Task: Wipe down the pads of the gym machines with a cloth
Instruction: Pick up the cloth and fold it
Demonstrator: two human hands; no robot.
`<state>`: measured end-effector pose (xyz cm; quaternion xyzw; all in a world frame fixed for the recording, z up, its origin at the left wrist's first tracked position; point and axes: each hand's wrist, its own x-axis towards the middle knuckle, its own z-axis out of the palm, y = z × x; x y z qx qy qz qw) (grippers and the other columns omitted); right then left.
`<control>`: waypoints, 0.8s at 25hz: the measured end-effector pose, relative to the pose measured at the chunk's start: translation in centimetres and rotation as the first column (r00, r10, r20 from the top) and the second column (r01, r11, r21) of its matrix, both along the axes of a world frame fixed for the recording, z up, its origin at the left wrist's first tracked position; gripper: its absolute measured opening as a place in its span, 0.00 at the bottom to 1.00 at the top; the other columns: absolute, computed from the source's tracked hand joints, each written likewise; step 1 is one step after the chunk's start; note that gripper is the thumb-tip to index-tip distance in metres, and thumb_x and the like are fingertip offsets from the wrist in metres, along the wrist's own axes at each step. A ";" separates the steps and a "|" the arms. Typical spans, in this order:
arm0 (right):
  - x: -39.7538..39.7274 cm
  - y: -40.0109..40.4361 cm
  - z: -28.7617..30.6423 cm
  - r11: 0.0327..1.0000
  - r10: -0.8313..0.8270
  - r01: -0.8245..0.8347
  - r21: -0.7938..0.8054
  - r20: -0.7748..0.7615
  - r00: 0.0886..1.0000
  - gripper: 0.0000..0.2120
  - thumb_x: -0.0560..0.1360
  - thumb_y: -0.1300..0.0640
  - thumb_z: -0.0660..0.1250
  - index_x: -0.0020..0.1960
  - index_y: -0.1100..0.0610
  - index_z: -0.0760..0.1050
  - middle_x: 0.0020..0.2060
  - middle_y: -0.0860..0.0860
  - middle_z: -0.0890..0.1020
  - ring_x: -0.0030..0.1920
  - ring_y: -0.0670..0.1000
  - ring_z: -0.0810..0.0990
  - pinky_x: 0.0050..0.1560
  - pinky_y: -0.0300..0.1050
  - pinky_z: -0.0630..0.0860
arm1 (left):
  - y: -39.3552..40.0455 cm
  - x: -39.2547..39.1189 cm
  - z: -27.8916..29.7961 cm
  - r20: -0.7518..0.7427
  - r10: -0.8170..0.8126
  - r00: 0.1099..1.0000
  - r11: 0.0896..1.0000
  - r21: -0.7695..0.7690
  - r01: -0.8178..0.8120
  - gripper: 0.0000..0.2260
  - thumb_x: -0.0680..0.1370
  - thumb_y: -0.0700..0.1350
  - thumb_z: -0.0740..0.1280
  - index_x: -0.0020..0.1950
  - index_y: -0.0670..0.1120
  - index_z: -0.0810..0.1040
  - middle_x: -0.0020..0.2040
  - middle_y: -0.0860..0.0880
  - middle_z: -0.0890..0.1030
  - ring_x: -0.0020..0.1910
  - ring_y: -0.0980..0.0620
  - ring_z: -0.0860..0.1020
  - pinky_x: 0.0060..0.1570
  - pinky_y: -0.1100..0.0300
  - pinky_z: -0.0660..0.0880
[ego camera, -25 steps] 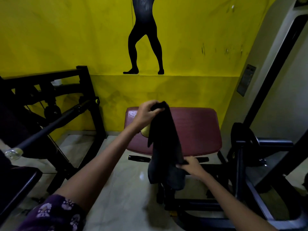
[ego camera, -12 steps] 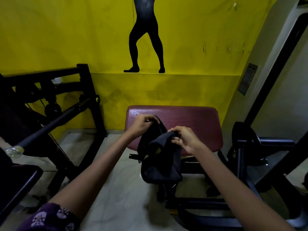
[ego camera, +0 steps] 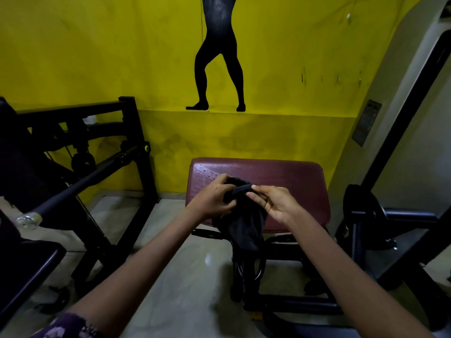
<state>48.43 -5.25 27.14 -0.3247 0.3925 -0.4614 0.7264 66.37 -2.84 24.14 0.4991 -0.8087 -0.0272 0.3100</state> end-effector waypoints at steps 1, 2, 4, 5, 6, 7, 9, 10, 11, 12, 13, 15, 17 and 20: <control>-0.1 0.0 0.1 0.996 0.044 -0.051 -0.071 -0.101 0.994 0.05 0.74 0.70 0.65 0.40 0.68 0.73 0.31 0.60 0.80 0.28 0.52 0.82 0.29 0.40 0.79 | -0.1 0.3 -0.1 -0.021 0.004 1.000 0.999 -0.041 -0.005 0.15 0.72 0.39 0.67 0.57 0.37 0.80 0.54 0.40 0.76 0.54 0.45 0.77 0.55 0.63 0.70; -0.6 -0.3 0.0 0.968 0.097 -0.169 -0.186 -0.344 0.934 0.06 0.75 0.64 0.68 0.41 0.65 0.74 0.30 0.59 0.81 0.28 0.52 0.82 0.27 0.41 0.78 | -0.2 0.7 0.0 -0.049 0.004 0.999 0.999 -0.048 -0.006 0.14 0.72 0.38 0.65 0.55 0.37 0.81 0.52 0.39 0.78 0.52 0.45 0.78 0.53 0.66 0.68; -2.2 -1.5 -0.6 0.787 0.083 -0.570 -0.234 -0.876 0.475 0.10 0.72 0.50 0.71 0.44 0.56 0.77 0.29 0.52 0.82 0.30 0.49 0.81 0.29 0.39 0.74 | 0.1 1.5 0.8 -0.100 -0.040 0.994 0.999 -0.015 0.038 0.14 0.72 0.41 0.63 0.52 0.37 0.82 0.50 0.39 0.79 0.49 0.51 0.77 0.49 0.67 0.68; -3.0 -2.0 -1.0 0.700 0.060 -0.702 -0.130 -0.969 0.240 0.12 0.71 0.46 0.72 0.48 0.53 0.79 0.31 0.47 0.82 0.33 0.46 0.80 0.32 0.38 0.72 | 0.2 1.7 1.3 -0.106 -0.074 0.992 0.997 -0.001 0.074 0.16 0.72 0.44 0.61 0.52 0.38 0.82 0.50 0.41 0.79 0.49 0.53 0.76 0.49 0.65 0.69; -3.7 -2.2 -1.4 0.630 0.095 -0.777 -0.006 -0.992 0.084 0.15 0.71 0.46 0.72 0.54 0.51 0.78 0.35 0.43 0.80 0.37 0.42 0.79 0.35 0.36 0.71 | 0.3 2.0 1.8 -0.115 -0.100 0.988 0.994 0.033 0.104 0.18 0.72 0.47 0.60 0.52 0.38 0.82 0.50 0.42 0.79 0.49 0.54 0.75 0.49 0.63 0.70; -4.2 -2.4 -2.1 0.575 0.151 -0.813 0.085 -0.989 0.003 0.19 0.71 0.48 0.72 0.59 0.51 0.76 0.41 0.41 0.76 0.42 0.40 0.76 0.41 0.36 0.71 | 0.4 2.5 2.2 -0.145 -0.113 0.983 0.990 0.072 0.124 0.19 0.72 0.49 0.60 0.52 0.38 0.82 0.50 0.44 0.78 0.50 0.55 0.75 0.50 0.63 0.70; -4.7 -2.4 -3.7 0.457 0.055 -0.886 0.077 -0.997 -0.058 0.17 0.72 0.49 0.72 0.59 0.51 0.76 0.53 0.46 0.72 0.56 0.45 0.73 0.55 0.40 0.68 | 0.4 4.1 2.2 -0.242 -0.088 0.966 0.983 0.138 0.124 0.21 0.72 0.52 0.60 0.52 0.38 0.82 0.51 0.44 0.78 0.50 0.53 0.76 0.50 0.61 0.72; -4.5 -2.2 -4.1 0.379 -0.108 -0.925 -0.019 -0.994 -0.024 0.13 0.72 0.49 0.72 0.54 0.52 0.77 0.58 0.49 0.71 0.61 0.48 0.70 0.60 0.43 0.67 | 0.5 5.1 1.9 -0.285 -0.052 0.957 0.985 0.146 0.097 0.20 0.72 0.52 0.61 0.52 0.38 0.82 0.51 0.42 0.78 0.50 0.50 0.77 0.50 0.58 0.73; -4.1 -1.8 -4.3 0.279 -0.282 -0.948 -0.151 -0.957 0.070 0.10 0.72 0.50 0.71 0.49 0.54 0.78 0.61 0.51 0.71 0.62 0.50 0.69 0.61 0.46 0.68 | 0.4 6.2 1.5 -0.321 -0.014 0.947 0.987 0.149 0.065 0.19 0.72 0.52 0.63 0.52 0.39 0.82 0.51 0.40 0.78 0.50 0.48 0.77 0.50 0.55 0.73; -3.4 -1.2 -4.1 0.170 -0.395 -0.934 -0.313 -0.890 0.226 0.09 0.72 0.51 0.70 0.47 0.56 0.78 0.60 0.52 0.73 0.60 0.51 0.70 0.59 0.49 0.69 | 0.6 6.9 1.2 -0.365 0.013 0.931 0.985 0.163 0.050 0.15 0.73 0.49 0.64 0.52 0.41 0.82 0.51 0.39 0.77 0.50 0.50 0.77 0.49 0.55 0.73; -2.5 -0.6 -3.7 0.103 -0.403 -0.873 -0.478 -0.822 0.402 0.09 0.72 0.53 0.70 0.48 0.58 0.77 0.57 0.52 0.75 0.57 0.51 0.72 0.57 0.49 0.71 | 0.9 7.2 1.0 -0.427 0.026 0.904 0.981 0.185 0.059 0.12 0.73 0.45 0.64 0.52 0.42 0.81 0.51 0.40 0.77 0.49 0.53 0.77 0.49 0.57 0.73; -0.3 0.4 -2.7 0.215 -0.221 -0.734 -0.645 -0.764 0.606 0.19 0.69 0.56 0.73 0.58 0.59 0.72 0.54 0.52 0.76 0.55 0.50 0.75 0.57 0.44 0.73 | 1.3 6.8 0.9 -0.531 0.022 0.847 0.972 0.210 0.107 0.11 0.72 0.39 0.63 0.52 0.43 0.80 0.51 0.42 0.77 0.49 0.58 0.76 0.49 0.62 0.73; 1.4 1.1 -3.2 0.361 -0.013 -0.789 -0.497 -0.849 0.529 0.31 0.67 0.56 0.76 0.65 0.57 0.67 0.58 0.52 0.77 0.59 0.50 0.75 0.59 0.42 0.72 | 1.6 6.0 0.9 -0.591 0.005 0.807 0.969 0.203 0.142 0.12 0.72 0.38 0.63 0.54 0.43 0.79 0.50 0.45 0.77 0.49 0.61 0.77 0.50 0.65 0.73; 2.5 1.8 -5.2 0.183 -0.127 -0.958 -0.219 -0.972 0.198 0.23 0.68 0.51 0.75 0.59 0.57 0.73 0.55 0.54 0.80 0.57 0.54 0.77 0.56 0.43 0.71 | 1.8 6.5 0.8 -0.550 0.021 0.835 0.970 0.215 0.117 0.13 0.71 0.39 0.64 0.54 0.40 0.79 0.50 0.48 0.77 0.48 0.62 0.76 0.50 0.66 0.72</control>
